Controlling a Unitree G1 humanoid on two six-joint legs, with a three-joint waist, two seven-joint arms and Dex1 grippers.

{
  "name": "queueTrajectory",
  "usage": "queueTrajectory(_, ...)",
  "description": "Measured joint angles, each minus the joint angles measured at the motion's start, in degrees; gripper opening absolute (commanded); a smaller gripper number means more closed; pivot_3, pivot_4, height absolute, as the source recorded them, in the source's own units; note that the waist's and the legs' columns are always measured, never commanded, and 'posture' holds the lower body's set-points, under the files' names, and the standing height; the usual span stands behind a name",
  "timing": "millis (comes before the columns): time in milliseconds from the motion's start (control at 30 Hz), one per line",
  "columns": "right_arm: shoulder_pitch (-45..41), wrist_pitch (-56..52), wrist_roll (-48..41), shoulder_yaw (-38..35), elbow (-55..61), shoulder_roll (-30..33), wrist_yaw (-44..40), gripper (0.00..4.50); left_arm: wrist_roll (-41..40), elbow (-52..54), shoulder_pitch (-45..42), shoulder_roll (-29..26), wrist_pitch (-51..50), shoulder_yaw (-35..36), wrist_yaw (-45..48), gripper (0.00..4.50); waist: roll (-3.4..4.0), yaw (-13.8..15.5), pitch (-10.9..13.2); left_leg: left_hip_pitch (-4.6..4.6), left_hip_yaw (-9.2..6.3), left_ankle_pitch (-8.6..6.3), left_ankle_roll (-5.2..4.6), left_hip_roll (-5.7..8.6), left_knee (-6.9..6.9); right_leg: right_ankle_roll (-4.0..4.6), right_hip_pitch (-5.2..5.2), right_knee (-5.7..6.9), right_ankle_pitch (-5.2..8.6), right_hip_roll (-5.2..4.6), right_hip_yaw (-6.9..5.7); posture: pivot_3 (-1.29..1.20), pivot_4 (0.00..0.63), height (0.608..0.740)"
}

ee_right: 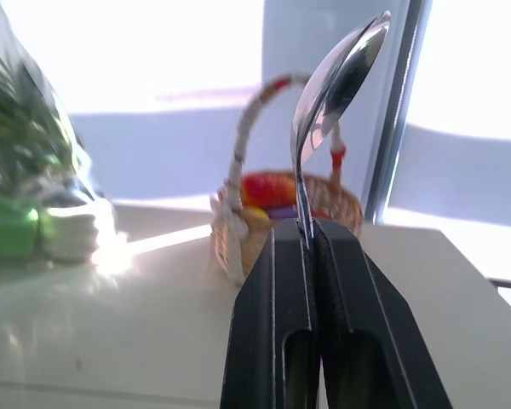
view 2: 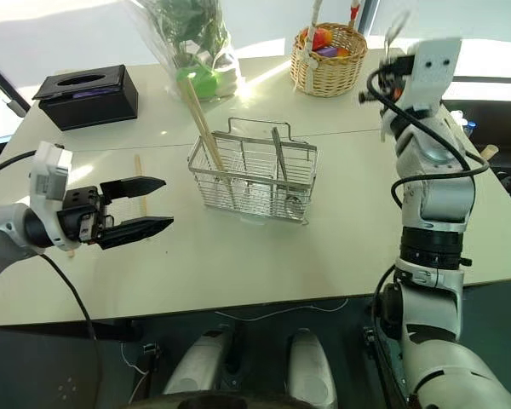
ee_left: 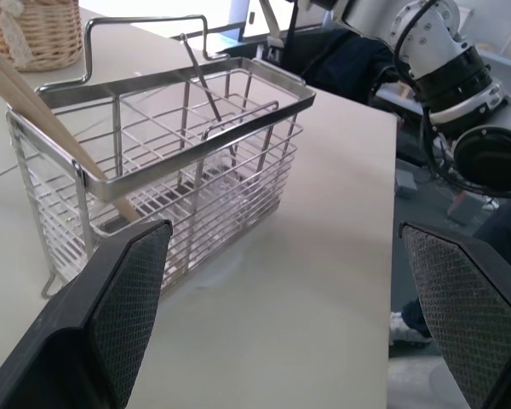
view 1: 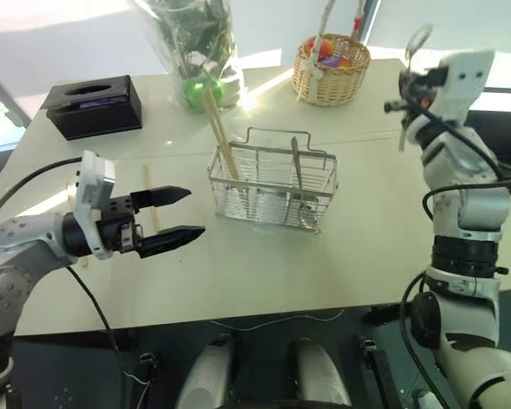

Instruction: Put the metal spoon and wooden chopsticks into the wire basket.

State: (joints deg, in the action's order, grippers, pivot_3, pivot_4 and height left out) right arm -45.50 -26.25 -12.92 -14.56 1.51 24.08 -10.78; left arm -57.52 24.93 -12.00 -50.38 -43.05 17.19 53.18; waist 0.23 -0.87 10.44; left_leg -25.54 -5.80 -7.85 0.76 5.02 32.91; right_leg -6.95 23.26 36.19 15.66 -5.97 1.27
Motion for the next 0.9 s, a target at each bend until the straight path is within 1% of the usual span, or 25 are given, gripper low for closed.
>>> queueTrajectory(67,-0.8,0.7,-0.8,0.1,2.1,-1.8,0.8,0.06,0.4,-0.3,-0.5,0.1,0.0,-0.5,0.2,4.5,0.0,0.0,0.0,0.02,0.0,0.0,0.0,0.0,0.0,0.0,-0.02,0.0,0.0,-0.01,0.0,0.0,0.15,0.74)
queueTrajectory(167,-1.4,0.6,-3.2,0.8,7.0,-7.1,2.7,0.06,0.8,-0.7,-1.6,0.8,0.0,-0.9,0.2,4.5,0.0,-0.1,0.0,0.01,-0.06,0.0,0.0,0.0,-0.01,0.0,0.05,0.04,0.0,0.02,0.01,0.0,0.15,0.74)
queueTrajectory(267,-1.4,0.3,-5.1,3.1,11.7,-11.7,3.8,0.06,0.9,-1.4,-1.9,0.9,0.0,-1.0,0.5,4.5,0.01,-0.2,0.0,0.01,-0.05,0.01,0.01,-0.01,-0.05,0.0,0.11,0.07,0.0,0.03,0.04,0.0,0.15,0.74)
queueTrajectory(333,-0.1,0.4,-6.1,5.4,15.1,-15.1,4.5,0.06,1.3,-1.8,-1.9,1.0,0.0,-1.0,0.9,4.5,0.0,-0.3,0.0,0.03,-0.07,0.01,0.02,-0.03,-0.07,0.0,0.11,0.08,0.0,0.06,0.04,0.0,0.15,0.74)
queueTrajectory(400,1.7,0.5,-6.4,7.4,16.3,-17.0,4.6,0.06,1.5,-2.2,-1.9,1.1,0.1,-1.0,1.3,4.5,0.0,-0.3,0.0,0.05,-0.07,0.02,0.04,-0.02,-0.07,0.0,0.11,0.09,0.0,0.06,0.04,0.0,0.15,0.74)
queueTrajectory(567,5.5,1.3,-6.4,9.9,16.3,-19.7,4.6,0.06,2.1,-2.7,-1.3,1.2,1.0,-0.7,1.8,4.5,0.0,0.0,0.0,0.08,-0.09,-0.05,0.17,0.0,-0.06,0.01,0.19,0.08,-0.01,0.05,0.03,0.0,0.15,0.74)
queueTrajectory(900,11.7,5.7,-6.1,11.1,16.4,-20.2,2.6,0.06,1.8,-2.6,0.5,2.8,1.4,1.6,0.9,4.5,0.0,-0.2,0.0,0.08,-0.1,-0.05,0.18,-0.01,-0.08,0.01,0.19,0.11,-0.01,0.06,0.04,0.0,0.15,0.74)
